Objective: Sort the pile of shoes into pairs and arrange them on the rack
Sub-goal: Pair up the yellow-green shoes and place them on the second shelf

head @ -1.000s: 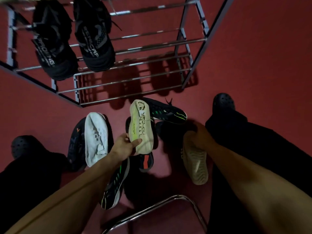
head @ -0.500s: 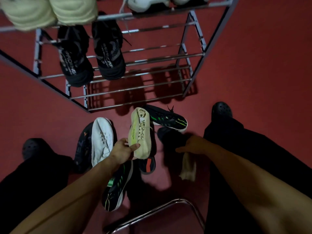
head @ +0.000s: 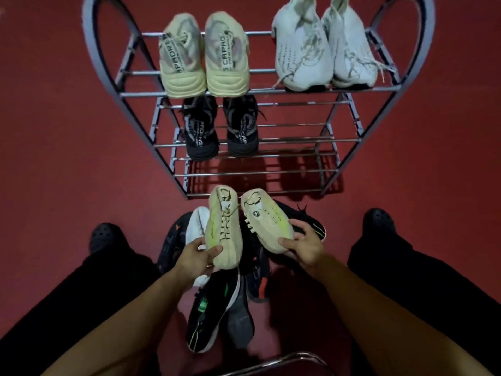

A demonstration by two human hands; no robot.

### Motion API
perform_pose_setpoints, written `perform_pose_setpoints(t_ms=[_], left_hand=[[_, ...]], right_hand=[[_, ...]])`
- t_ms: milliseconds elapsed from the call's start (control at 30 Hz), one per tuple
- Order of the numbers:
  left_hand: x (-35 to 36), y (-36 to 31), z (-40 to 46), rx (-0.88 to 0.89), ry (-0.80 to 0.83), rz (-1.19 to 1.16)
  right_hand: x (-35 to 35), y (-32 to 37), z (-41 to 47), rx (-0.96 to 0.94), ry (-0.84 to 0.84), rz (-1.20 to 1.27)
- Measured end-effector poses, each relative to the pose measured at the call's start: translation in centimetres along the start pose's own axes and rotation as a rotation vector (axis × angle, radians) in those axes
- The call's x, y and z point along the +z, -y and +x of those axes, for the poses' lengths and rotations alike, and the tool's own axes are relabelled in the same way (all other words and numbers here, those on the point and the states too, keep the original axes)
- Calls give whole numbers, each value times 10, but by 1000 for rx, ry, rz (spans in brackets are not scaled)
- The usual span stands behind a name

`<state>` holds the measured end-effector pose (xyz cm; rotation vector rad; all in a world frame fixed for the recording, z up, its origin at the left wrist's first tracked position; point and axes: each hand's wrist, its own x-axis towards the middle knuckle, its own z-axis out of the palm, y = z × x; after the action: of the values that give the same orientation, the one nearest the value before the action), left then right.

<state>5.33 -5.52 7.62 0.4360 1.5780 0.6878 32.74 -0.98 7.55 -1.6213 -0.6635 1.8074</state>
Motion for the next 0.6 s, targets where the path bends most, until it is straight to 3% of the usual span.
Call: perform_pose_setpoints(t_ms=[133,267,467,600], left_hand=[[4,6,4,-20,28,-112],[3,10,10,-72,66,-220],[23,9,5,-134,124,-241],[48,-3,-8,-98,149,-192]], right_hand=[[36,-21,1,52,72,310],[43,-31,1,111,110,417],[28,-36,-6,200,28,418],[13,-34,-21,138,-92,527]])
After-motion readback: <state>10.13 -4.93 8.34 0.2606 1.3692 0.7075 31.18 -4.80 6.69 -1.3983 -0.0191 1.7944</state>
